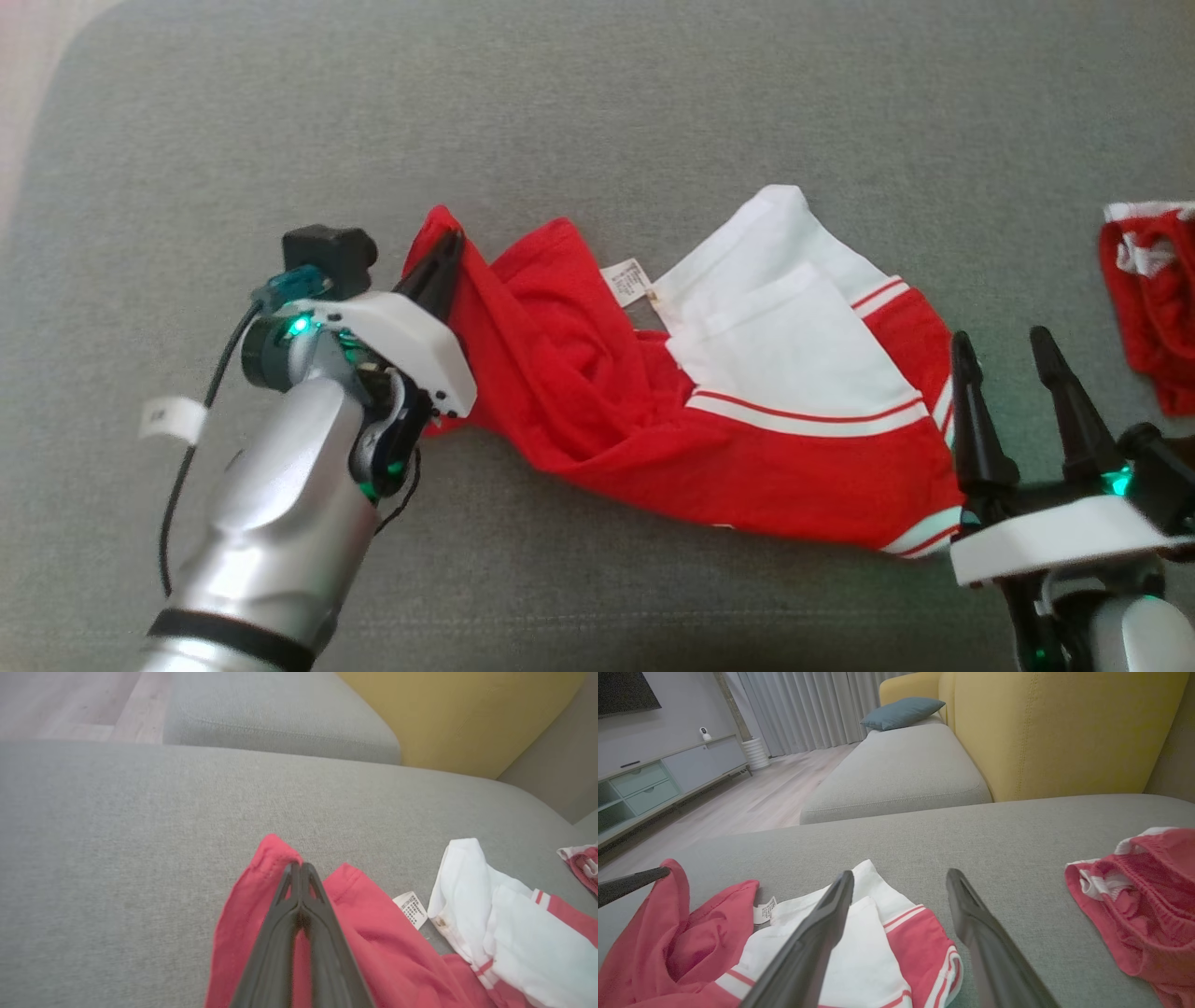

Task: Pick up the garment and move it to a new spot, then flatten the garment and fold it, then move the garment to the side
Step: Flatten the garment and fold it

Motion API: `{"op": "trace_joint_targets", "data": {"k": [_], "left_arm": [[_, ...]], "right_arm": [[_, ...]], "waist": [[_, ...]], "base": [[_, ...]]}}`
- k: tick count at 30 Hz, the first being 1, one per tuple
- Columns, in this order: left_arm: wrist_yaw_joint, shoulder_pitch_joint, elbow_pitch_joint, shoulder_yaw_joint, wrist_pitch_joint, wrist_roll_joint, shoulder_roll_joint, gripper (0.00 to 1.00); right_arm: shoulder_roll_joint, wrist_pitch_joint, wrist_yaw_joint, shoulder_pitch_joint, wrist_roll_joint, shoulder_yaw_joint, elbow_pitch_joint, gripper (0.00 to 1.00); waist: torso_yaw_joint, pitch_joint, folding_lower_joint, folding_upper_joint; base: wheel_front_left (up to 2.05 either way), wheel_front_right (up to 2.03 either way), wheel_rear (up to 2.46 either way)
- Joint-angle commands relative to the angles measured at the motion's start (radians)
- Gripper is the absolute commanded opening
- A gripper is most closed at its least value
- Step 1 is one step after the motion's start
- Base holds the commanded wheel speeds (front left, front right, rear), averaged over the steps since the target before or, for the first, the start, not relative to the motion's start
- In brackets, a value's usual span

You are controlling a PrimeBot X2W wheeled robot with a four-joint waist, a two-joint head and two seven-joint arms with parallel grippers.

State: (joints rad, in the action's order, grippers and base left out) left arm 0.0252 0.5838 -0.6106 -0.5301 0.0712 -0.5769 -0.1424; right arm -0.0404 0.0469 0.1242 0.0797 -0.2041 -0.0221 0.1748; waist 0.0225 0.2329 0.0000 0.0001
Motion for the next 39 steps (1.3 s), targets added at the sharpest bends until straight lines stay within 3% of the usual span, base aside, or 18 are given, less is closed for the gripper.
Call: {"op": "trace_joint_targets", "data": {"k": [1, 2, 3, 4, 5, 9, 16, 28, 39], "left_arm": [[-0.008, 0.057, -0.009, 0.030, -0.005, -0.005, -0.007, 0.00], [-0.009, 0.067, -0.036, 0.026, -0.010, -0.004, 0.000, 0.00], [-0.009, 0.077, -0.059, 0.024, -0.006, -0.004, 0.007, 0.19], [-0.009, 0.086, -0.082, 0.021, -0.003, -0.003, 0.014, 0.66], [-0.007, 0.094, -0.103, 0.017, 0.004, 0.000, 0.019, 1.00], [0.009, 0.116, -0.145, -0.009, 0.070, 0.027, 0.032, 1.00], [-0.029, 0.107, -0.114, -0.043, 0.176, 0.124, -0.004, 1.00], [-0.151, -0.191, 0.350, 0.140, 0.190, 0.193, -0.132, 1.00], [-0.176, -0.421, 0.516, 0.183, 0.190, 0.208, -0.168, 1.00]], "right_arm": [[-0.010, -0.012, 0.007, -0.037, -0.006, 0.030, 0.028, 1.00], [-0.010, -0.013, 0.007, -0.040, -0.007, 0.033, 0.026, 1.00], [-0.010, -0.015, 0.007, -0.043, -0.008, 0.034, 0.025, 1.00], [-0.010, -0.017, 0.007, -0.046, -0.009, 0.034, 0.023, 1.00], [-0.010, -0.018, 0.007, -0.047, -0.009, 0.034, 0.022, 1.00], [-0.010, -0.025, 0.007, -0.049, -0.006, 0.027, 0.021, 1.00], [-0.010, -0.040, 0.007, -0.053, 0.029, 0.010, 0.031, 1.00], [-0.010, -0.021, 0.007, -0.051, 0.078, -0.015, 0.061, 1.00], [-0.010, -0.014, 0.007, 0.018, 0.075, -0.034, 0.044, 1.00]], "waist": [[-0.012, 0.009, 0.0000, -0.0001], [-0.016, 0.012, 0.0000, -0.0001], [-0.019, 0.015, 0.0000, -0.0001], [-0.022, 0.017, 0.0000, -0.0001], [-0.025, 0.018, 0.0000, -0.0001], [-0.027, 0.022, 0.0000, -0.0001], [-0.008, 0.015, 0.0000, -0.0001], [0.071, -0.016, 0.0000, -0.0001], [0.099, -0.086, 0.0000, -0.0001]], "base": [[0.00, 0.00, 0.00], [0.00, 0.00, 0.00], [0.00, 0.00, 0.00], [0.00, 0.00, 0.00], [0.00, 0.00, 0.00], [0.00, 0.00, 0.00], [0.00, 0.00, 0.00], [0.00, 0.00, 0.00], [0.00, 0.00, 0.00]]}}
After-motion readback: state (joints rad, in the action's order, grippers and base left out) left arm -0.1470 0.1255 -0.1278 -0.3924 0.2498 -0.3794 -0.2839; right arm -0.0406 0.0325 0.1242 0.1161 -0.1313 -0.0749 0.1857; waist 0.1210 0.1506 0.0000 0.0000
